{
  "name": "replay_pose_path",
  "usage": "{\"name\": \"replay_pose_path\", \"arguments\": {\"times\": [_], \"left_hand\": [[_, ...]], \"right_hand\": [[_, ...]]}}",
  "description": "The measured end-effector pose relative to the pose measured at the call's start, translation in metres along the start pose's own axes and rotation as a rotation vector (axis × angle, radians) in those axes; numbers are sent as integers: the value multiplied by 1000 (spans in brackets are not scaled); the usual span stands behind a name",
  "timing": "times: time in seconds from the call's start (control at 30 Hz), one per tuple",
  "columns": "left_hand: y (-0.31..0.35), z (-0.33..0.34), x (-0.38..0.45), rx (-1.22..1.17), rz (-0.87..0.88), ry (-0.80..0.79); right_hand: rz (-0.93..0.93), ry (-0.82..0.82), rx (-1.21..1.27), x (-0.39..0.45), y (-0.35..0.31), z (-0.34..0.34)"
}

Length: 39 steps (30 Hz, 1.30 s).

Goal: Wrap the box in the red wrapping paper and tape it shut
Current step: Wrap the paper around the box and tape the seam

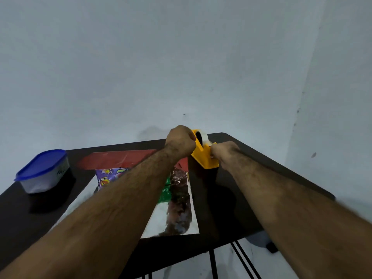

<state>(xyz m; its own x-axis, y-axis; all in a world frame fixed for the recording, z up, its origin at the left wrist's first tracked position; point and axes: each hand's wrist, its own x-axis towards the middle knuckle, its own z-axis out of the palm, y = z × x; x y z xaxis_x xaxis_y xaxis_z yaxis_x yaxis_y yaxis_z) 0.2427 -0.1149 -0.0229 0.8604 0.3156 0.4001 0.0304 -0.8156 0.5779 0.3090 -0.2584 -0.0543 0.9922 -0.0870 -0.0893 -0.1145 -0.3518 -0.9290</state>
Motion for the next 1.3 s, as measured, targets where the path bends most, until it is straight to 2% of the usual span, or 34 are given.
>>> {"name": "replay_pose_path", "arguments": {"times": [0.1,0.17,0.23,0.37,0.5,0.67,0.73,0.8,0.87,0.97,1.03,1.2,1.3], "left_hand": [[-14,-22,-3,-140,48,42],[-25,-43,-8,-355,-26,54],[-36,-71,-13,-505,-133,-6],[-66,-128,-31,-502,-229,-160],[-101,-169,-51,-530,-231,-183],[-144,-198,-67,-624,-258,-176],[-163,-199,-71,-594,-289,-51],[-184,-195,-75,-512,-300,141],[-207,-189,-81,-479,-249,223],[-229,-177,-98,-438,-78,82],[-234,-167,-105,-400,-30,18],[-233,-150,-109,-488,-99,141],[-238,-146,-110,-559,-97,133]], "right_hand": [[-13,-158,139,-42,-30,-1],[-82,-297,148,-67,-47,2],[-187,-381,40,-86,-61,10],[-356,-542,-18,-113,-83,45],[-481,-589,-82,-135,-97,80],[-496,-651,-98,-157,-101,112],[-482,-667,-54,-161,-101,122],[-493,-663,-28,-161,-98,128],[-530,-647,-29,-158,-92,135],[-598,-599,-54,-152,-75,142],[-619,-565,-65,-148,-64,146],[-594,-457,-37,-140,-51,146],[-580,-437,-31,-138,-49,143]]}}
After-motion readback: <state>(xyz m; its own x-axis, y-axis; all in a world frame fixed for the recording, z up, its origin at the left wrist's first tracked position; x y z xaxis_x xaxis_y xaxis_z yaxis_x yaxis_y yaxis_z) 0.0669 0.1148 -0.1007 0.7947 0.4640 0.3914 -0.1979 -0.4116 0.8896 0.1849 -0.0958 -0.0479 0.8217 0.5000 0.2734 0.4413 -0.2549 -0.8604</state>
